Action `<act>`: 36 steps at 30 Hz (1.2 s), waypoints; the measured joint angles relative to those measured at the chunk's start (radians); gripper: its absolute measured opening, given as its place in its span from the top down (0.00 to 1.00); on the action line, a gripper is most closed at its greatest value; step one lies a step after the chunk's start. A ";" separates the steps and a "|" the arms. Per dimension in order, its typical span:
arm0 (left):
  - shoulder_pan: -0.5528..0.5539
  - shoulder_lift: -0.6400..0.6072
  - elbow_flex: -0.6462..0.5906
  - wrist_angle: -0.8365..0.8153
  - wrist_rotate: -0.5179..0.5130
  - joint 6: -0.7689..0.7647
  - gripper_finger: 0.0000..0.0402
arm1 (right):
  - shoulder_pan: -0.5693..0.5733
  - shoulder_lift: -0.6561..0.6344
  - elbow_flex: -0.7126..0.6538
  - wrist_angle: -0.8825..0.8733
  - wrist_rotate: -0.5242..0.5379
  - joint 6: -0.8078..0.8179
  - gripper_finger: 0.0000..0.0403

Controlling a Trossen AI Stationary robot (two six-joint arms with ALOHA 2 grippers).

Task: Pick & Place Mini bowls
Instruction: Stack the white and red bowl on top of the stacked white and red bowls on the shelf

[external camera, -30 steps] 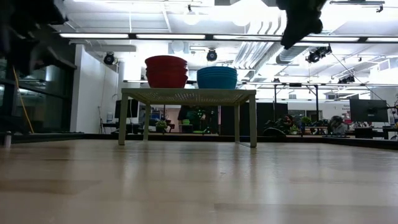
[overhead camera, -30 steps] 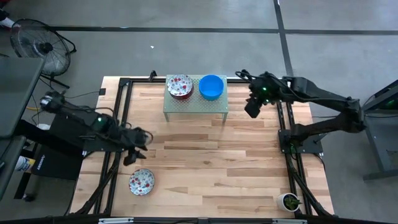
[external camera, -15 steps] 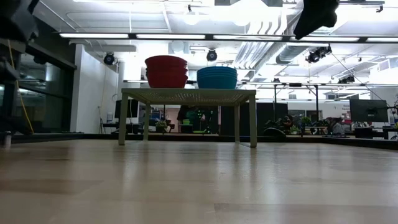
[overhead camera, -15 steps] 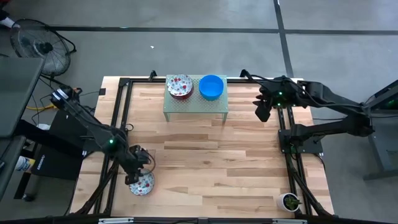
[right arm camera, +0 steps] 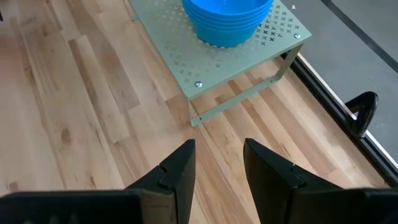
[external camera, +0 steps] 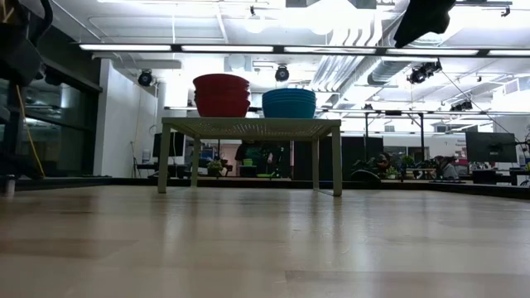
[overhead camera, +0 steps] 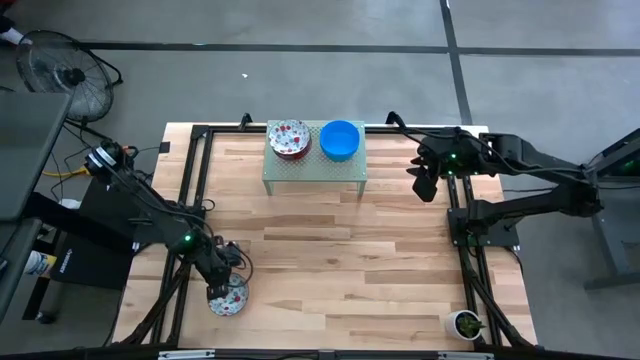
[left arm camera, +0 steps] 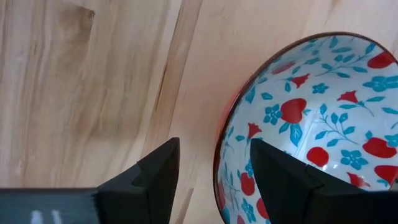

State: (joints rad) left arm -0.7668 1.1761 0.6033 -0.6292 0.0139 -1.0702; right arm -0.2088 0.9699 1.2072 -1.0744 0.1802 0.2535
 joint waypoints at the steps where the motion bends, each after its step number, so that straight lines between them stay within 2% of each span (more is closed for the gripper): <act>1: 0.000 0.000 0.000 -0.001 0.000 -0.008 0.53 | 0.003 0.000 0.000 0.000 0.000 0.000 0.69; 4: 0.000 0.001 0.000 -0.008 0.009 -0.011 0.62 | 0.009 0.000 0.000 -0.001 0.000 0.000 0.69; 13: 0.001 0.000 0.000 0.001 0.027 -0.019 0.97 | 0.009 0.000 0.000 -0.001 0.000 -0.010 0.69; 29: 0.001 0.000 -0.001 0.048 0.001 -0.117 0.99 | 0.009 0.000 0.000 -0.003 0.000 -0.049 0.69; 36: 0.001 -0.002 -0.001 0.102 -0.065 -0.195 0.99 | 0.009 0.000 0.000 -0.029 0.000 -0.065 0.69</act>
State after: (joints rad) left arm -0.7662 1.1745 0.6025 -0.5271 -0.0507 -1.2649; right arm -0.2001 0.9699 1.2076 -1.1036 0.1806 0.1883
